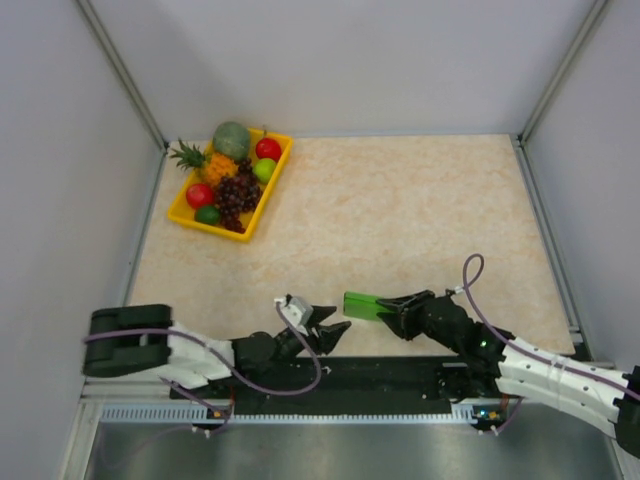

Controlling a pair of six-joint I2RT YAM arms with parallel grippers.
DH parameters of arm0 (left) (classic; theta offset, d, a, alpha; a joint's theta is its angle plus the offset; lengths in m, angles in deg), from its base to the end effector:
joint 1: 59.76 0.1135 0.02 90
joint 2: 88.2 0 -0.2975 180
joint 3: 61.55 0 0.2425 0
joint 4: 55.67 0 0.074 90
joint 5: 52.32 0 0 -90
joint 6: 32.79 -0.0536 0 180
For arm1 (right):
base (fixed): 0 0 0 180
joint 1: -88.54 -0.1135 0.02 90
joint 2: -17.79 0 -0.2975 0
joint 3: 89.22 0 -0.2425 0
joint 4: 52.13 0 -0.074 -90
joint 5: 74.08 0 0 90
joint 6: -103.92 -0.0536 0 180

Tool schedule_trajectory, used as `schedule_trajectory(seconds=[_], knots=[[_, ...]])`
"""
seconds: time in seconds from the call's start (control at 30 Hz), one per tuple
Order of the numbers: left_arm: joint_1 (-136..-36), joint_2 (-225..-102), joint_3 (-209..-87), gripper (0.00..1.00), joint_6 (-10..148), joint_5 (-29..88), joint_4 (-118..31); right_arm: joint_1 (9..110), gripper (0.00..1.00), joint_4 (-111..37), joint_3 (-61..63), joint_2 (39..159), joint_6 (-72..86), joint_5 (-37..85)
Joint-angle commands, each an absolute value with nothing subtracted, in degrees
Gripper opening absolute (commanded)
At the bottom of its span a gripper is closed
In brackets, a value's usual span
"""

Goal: Fold the paper box

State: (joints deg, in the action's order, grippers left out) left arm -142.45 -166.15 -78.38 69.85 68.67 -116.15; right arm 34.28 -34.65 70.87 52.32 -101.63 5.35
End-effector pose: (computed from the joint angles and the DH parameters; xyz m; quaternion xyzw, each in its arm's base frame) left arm 0.0522 -0.1899 0.1908 0.2394 0.6689 -0.3730 0.5968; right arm 0.0763 0.0891 0.1536 0.4825 0.7269 0.4729 0.1231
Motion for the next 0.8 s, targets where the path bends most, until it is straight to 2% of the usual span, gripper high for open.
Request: schedule_trajectory(seconds=[0.0, 0.03, 0.07, 0.13, 0.2, 0.27, 0.3, 0.33, 0.5, 0.6, 0.77], knots=[[-142.29, -140.30, -75.06, 0.64, 87.80, 66.07, -97.54, 34.05, 0.33, -27.35, 73.99, 53.65, -116.69, 0.90], [-142.29, -129.53, -79.09, 0.69, 90.75, 66.25, -82.98, 34.05, 0.30, -27.44, 74.43, 53.83, -116.69, 0.63], [-141.77, -126.12, -83.04, 0.72, 91.39, 68.60, -71.26, 34.14, 0.27, -27.61, 74.78, 54.52, -116.60, 0.63], [-140.01, -119.27, -85.44, 0.79, 91.65, 66.62, -63.45, 34.14, 0.25, -28.84, 75.57, 55.05, -115.90, 0.28], [-133.26, -118.70, -89.13, 0.79, 93.58, 56.90, -57.00, 34.14, 0.22, -29.63, 76.10, 56.46, -115.81, 0.71], [-124.68, -125.17, -94.56, 0.77, 95.52, 48.44, -52.97, 34.14, 0.10, -31.56, 77.67, 57.25, -115.54, 0.63], [-122.71, -128.42, -96.42, 0.77, 97.09, 41.97, -50.16, 34.14, 0.09, -32.00, 77.86, 57.78, -115.46, 0.72], [-121.64, -134.02, -98.18, 0.77, 96.85, 39.99, -48.92, 34.14, 0.08, -32.01, 77.95, 57.70, -114.76, 0.54], [-119.44, -140.84, -101.54, 0.80, 99.12, 43.66, -47.76, 34.22, 0.00, -31.57, 78.82, 57.08, -113.09, -0.25], [-114.70, -144.18, -101.28, 0.79, 102.45, 37.97, -48.64, 34.14, 0.00, -30.78, 79.26, 55.24, -111.85, -0.34], [-108.99, -148.57, -97.33, 0.81, 107.47, 27.25, -60.73, 34.14, 0.00, -29.29, 79.44, 52.43, -110.80, -0.95]])
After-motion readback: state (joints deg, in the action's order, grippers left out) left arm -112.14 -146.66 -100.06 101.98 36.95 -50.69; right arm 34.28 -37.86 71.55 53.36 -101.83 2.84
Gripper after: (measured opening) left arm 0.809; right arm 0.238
